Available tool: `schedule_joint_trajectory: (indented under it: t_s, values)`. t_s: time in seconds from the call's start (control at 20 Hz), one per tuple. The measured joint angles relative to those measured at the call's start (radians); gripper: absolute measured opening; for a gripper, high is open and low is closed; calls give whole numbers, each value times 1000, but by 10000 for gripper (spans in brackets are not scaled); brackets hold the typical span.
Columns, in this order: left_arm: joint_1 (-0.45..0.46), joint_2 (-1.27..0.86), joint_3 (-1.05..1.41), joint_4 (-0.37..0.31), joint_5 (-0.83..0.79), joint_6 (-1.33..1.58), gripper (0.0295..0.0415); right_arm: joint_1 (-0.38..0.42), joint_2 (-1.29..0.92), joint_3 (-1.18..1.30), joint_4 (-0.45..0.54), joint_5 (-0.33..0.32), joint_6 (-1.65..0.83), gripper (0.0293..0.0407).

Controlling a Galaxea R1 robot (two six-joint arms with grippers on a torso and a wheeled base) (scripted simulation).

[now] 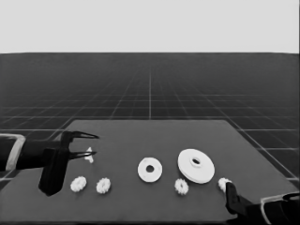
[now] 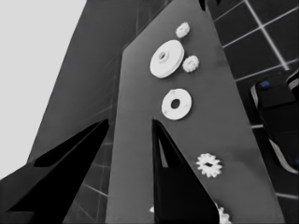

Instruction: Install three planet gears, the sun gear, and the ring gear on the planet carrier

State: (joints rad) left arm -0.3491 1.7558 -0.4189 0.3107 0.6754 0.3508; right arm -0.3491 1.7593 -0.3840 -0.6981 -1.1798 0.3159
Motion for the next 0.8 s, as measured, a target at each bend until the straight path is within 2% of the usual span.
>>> schedule_joint_trajectory:
  t_s: [0.05,0.1,0.15,0.2,0.25,0.3,0.35,0.4,0.45,0.5,0.6,0.7,0.75,0.8]
  values:
    - [71,-3,71,-73,49,-3,295,-54,14,53,76,23,-3,293]
    - [45,-2,43,-44,30,-2,297,-34,8,29,45,14,-2,308]
    - [29,-1,25,-26,18,-1,314,-22,5,16,26,8,-1,337]
    - [20,-1,15,-15,11,-1,347,-15,3,8,16,4,-1,368]
    - [221,-51,-11,400,348,-485,386,-11,1,3,9,2,0,380]
    - [316,53,-108,378,679,-950,404,-9,1,1,6,1,0,383]
    - [341,153,-255,199,785,-1177,399,-7,0,-1,4,1,0,384]
    - [355,207,-382,68,793,-1277,392,-7,0,-2,2,0,0,384]
    - [364,239,-472,-13,787,-1319,388,-6,0,-2,2,0,0,385]
    - [369,259,-533,-63,782,-1336,386,-6,0,-2,1,0,0,385]
    - [374,280,-597,-110,778,-1345,385,-6,0,-3,1,0,0,385]
    - [376,288,-623,-127,777,-1346,385,-6,0,-3,1,0,0,385]
    - [474,309,-665,-45,720,-1340,385,-6,0,-3,0,0,0,385]
    - [537,330,-703,-1,684,-1334,385,-6,0,-3,0,0,0,385]
